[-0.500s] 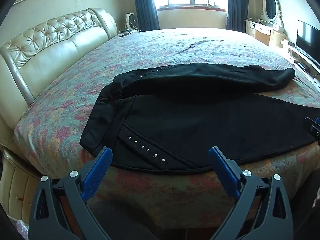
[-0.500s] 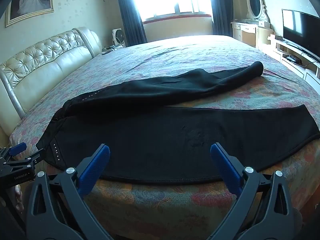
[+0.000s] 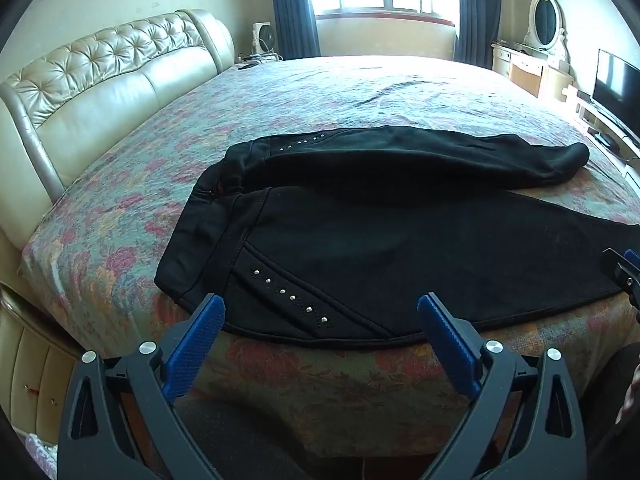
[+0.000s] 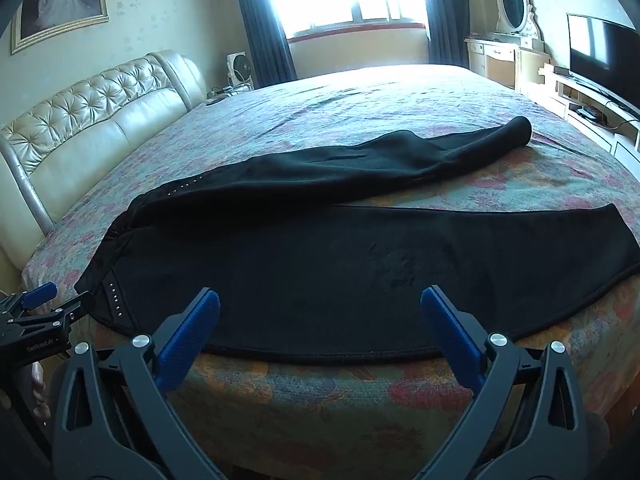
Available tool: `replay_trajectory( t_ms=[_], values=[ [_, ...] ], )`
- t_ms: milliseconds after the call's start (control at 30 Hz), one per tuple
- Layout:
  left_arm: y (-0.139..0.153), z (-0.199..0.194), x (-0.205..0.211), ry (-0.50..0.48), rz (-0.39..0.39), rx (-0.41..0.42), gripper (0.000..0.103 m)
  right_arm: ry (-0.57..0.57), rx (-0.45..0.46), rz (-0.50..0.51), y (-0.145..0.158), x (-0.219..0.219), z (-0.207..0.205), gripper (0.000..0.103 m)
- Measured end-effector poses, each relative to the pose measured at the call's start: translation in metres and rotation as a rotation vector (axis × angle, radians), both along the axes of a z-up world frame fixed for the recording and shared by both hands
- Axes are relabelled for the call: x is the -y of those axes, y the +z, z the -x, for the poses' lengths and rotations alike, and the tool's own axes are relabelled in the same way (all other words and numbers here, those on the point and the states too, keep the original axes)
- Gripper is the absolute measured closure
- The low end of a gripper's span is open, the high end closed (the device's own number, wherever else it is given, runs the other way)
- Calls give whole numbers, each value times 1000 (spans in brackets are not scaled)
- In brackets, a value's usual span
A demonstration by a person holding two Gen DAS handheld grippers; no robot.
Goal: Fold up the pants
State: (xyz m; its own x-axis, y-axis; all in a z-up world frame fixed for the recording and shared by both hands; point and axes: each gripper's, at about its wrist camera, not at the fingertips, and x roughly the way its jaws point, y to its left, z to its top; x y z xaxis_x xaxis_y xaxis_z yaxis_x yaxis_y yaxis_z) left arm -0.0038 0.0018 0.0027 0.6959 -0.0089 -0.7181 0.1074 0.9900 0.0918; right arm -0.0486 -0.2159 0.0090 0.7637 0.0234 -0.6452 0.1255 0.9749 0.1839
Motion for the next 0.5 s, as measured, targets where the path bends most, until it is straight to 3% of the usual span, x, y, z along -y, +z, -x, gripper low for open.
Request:
replay_trajectory(
  t_ms=[500],
  values=[
    [-7,-5,-7,13,11,-27,7,-4,-9,-5,-1,0,1,2]
  ],
)
